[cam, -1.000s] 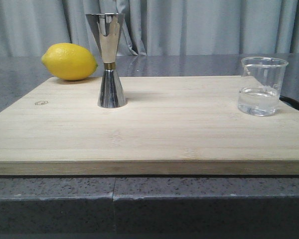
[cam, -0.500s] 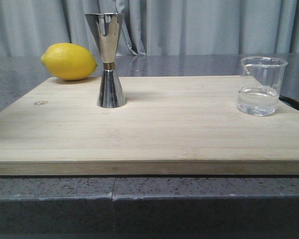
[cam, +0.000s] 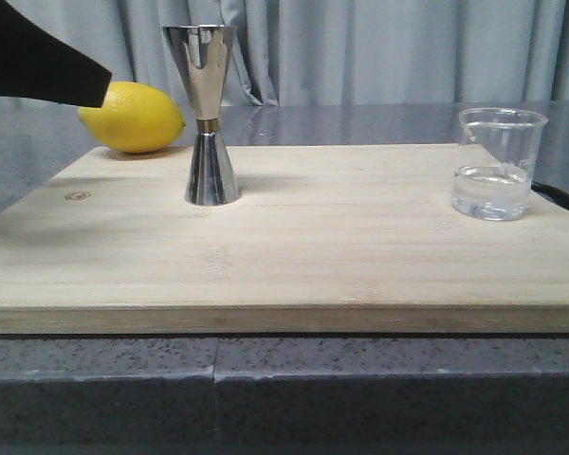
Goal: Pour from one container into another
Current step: 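Reach the left gripper to the steel jigger and grasp its waist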
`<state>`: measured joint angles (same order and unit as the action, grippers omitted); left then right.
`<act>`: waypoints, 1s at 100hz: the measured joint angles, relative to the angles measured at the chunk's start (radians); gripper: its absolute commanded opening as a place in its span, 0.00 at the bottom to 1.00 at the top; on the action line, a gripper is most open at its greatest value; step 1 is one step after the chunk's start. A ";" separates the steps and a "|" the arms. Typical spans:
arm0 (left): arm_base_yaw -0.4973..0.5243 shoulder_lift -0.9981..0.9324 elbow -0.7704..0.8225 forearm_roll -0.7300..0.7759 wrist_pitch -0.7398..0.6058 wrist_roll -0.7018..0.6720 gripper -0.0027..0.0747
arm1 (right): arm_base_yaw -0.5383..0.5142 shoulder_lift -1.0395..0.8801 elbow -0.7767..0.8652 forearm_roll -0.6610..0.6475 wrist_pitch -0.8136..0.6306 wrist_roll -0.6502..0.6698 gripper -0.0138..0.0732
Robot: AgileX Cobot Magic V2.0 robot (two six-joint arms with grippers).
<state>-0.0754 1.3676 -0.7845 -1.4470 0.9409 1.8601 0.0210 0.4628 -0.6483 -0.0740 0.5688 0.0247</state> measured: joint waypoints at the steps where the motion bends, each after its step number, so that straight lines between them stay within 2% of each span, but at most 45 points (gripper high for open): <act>1: 0.000 0.004 0.000 -0.005 0.005 0.014 0.83 | 0.000 0.000 0.000 0.000 0.000 0.000 0.77; 26: 0.000 0.134 -0.002 -0.137 0.169 0.217 0.83 | 0.000 0.000 0.000 0.000 0.000 0.000 0.77; 45: 0.000 0.207 -0.005 -0.200 0.214 0.315 0.83 | 0.000 0.000 0.000 0.000 0.000 0.000 0.77; 69: -0.062 0.273 -0.013 -0.277 0.214 0.394 0.83 | 0.000 0.000 0.000 0.000 0.000 0.000 0.77; 100: -0.155 0.375 -0.116 -0.322 0.214 0.408 0.83 | 0.000 0.000 0.000 0.000 0.000 0.000 0.77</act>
<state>-0.2307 1.7423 -0.9004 -1.7691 1.1553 2.2686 0.0210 0.4628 -0.6483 -0.0740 0.5688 0.0247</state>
